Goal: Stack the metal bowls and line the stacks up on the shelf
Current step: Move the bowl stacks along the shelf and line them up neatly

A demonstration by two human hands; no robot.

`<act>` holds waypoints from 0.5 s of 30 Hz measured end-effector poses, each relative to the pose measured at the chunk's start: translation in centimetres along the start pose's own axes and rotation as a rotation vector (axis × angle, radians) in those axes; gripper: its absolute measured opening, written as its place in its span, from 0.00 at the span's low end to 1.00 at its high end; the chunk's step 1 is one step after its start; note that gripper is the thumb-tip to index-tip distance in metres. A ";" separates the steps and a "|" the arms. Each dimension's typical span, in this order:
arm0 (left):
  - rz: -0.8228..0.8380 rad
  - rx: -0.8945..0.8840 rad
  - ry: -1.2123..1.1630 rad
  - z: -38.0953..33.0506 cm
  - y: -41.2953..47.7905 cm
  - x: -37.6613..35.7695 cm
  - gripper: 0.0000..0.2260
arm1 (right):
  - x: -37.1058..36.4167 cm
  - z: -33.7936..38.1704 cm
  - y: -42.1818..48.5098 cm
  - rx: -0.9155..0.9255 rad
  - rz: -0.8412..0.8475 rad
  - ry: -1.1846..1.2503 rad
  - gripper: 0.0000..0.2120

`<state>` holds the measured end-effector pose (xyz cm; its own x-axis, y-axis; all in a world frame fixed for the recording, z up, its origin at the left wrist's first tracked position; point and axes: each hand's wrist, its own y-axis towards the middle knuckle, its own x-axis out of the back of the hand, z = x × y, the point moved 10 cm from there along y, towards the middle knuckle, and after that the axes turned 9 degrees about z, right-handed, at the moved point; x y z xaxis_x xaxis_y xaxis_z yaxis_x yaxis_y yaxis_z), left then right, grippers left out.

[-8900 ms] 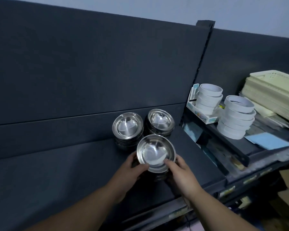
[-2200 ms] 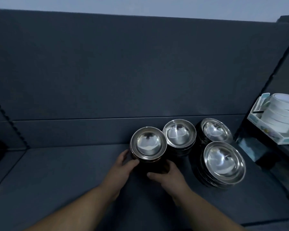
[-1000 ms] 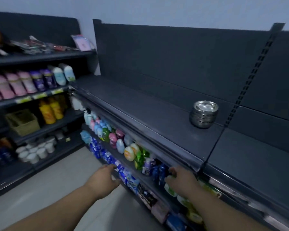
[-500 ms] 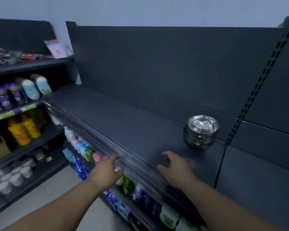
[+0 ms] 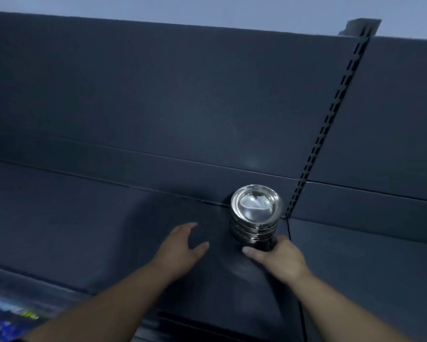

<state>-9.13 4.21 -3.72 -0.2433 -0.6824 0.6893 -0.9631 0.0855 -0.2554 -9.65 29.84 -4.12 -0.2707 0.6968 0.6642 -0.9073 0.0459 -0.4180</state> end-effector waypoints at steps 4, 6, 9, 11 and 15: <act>0.111 -0.092 -0.081 -2.0 4.6 -0.2 0.32 | 0.7 0.8 0.0 -0.015 -0.080 0.237 0.46; 0.179 -0.113 -0.196 -2.8 6.4 -0.7 0.31 | 0.7 1.4 0.2 0.013 -0.133 0.325 0.43; 0.299 -0.133 -0.434 -4.0 8.0 -2.2 0.30 | 0.6 2.1 0.4 0.047 -0.197 0.454 0.37; 0.388 -0.109 -0.607 -4.7 8.1 -3.4 0.29 | 0.1 2.1 0.5 0.053 -0.202 0.537 0.42; 0.501 -0.108 -0.781 -6.1 7.7 -4.9 0.27 | -0.6 1.9 0.6 0.065 -0.210 0.715 0.59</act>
<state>-16.03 12.64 -4.88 -0.5242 -0.8391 -0.1456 -0.7818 0.5419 -0.3084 -10.63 28.10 -3.64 0.1653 0.9745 0.1515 -0.9399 0.2022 -0.2750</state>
